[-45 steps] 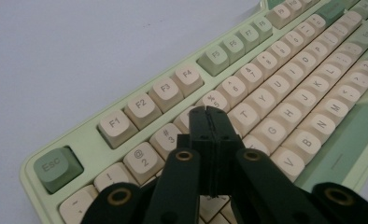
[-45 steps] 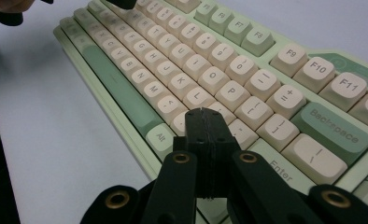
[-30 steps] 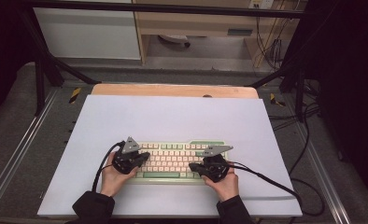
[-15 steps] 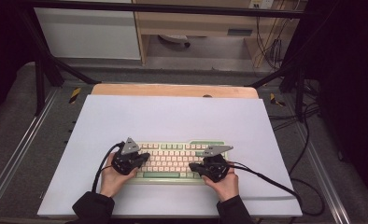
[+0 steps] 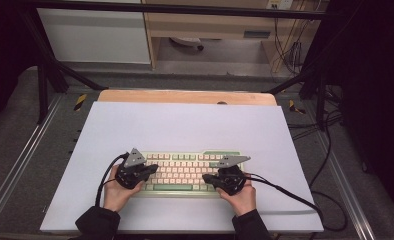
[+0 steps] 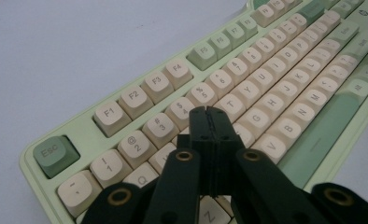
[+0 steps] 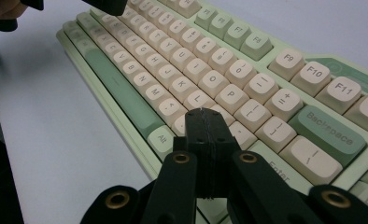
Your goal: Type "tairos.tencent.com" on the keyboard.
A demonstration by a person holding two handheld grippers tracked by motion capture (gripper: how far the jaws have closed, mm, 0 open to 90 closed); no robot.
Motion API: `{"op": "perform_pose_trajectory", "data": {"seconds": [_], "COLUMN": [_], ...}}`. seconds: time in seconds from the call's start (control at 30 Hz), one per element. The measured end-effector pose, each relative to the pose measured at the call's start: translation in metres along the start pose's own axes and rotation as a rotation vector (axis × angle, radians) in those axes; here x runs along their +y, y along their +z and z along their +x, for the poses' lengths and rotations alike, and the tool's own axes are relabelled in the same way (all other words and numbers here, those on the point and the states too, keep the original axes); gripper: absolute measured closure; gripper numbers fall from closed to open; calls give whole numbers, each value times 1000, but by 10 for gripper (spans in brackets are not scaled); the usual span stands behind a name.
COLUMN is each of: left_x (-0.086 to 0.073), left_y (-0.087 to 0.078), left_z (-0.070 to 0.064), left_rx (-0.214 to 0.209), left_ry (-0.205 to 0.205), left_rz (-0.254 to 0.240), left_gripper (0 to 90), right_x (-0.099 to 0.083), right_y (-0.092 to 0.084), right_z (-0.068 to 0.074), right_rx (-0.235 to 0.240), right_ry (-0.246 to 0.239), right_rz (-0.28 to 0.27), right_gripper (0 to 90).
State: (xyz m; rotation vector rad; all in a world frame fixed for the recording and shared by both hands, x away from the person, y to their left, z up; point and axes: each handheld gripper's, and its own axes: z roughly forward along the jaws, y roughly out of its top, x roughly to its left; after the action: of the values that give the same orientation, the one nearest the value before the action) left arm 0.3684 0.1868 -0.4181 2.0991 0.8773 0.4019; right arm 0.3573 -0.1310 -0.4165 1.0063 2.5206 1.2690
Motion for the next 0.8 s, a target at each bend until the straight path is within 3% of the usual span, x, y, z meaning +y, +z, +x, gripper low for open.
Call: {"op": "perform_pose_trajectory", "data": {"seconds": [0.8], "left_x": [-18], "left_y": [-20], "left_z": [5], "left_rx": [-1], "left_ry": [-15], "left_rz": [-12], "left_gripper": [897], "right_x": [5], "right_y": [2], "right_z": [5], "right_rx": [16], "right_ry": [-7], "right_rz": [-5], "right_gripper": [900]}}
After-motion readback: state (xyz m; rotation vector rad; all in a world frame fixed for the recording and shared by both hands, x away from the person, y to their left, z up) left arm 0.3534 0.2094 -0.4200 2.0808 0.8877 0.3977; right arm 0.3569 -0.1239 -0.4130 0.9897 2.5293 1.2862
